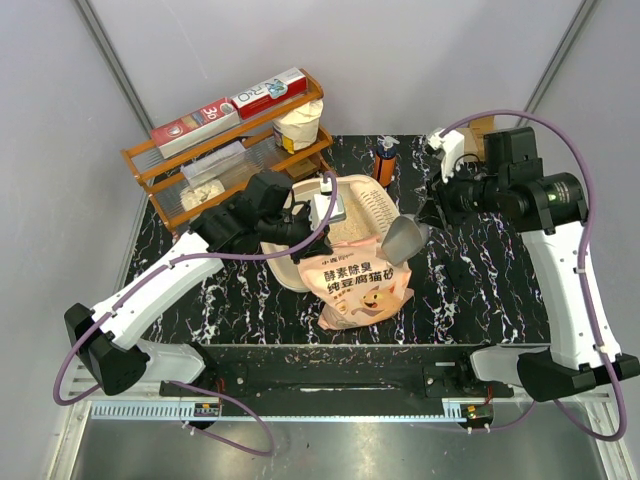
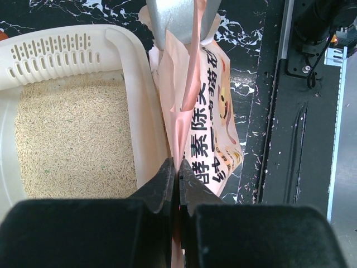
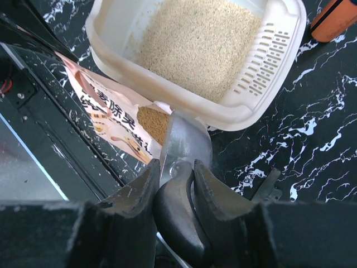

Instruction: Fill the litter box with clean litter

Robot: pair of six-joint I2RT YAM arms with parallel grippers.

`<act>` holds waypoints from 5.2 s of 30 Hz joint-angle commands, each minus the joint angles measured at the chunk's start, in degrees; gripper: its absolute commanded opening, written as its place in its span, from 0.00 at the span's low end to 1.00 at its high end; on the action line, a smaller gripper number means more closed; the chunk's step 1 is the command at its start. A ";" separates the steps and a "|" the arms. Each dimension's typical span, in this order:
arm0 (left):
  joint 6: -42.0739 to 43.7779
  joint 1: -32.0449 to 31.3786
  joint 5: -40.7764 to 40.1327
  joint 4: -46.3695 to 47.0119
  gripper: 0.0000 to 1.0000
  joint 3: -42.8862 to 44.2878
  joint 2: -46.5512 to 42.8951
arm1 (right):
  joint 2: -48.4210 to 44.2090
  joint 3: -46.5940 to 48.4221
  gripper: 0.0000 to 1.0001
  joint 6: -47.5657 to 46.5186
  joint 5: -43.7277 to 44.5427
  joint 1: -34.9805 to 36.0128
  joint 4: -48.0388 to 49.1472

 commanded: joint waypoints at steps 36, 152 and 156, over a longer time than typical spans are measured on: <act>-9.83 0.29 2.00 5.16 0.00 8.35 1.35 | 0.91 -20.29 0.00 22.88 10.42 3.85 5.95; -3.60 0.38 -0.20 3.76 0.00 3.08 -0.06 | 25.24 -21.62 0.00 28.35 -58.72 -31.13 29.86; -3.60 0.99 -0.20 3.84 0.00 2.99 0.03 | 28.50 -17.85 0.00 28.44 -57.24 -30.96 30.29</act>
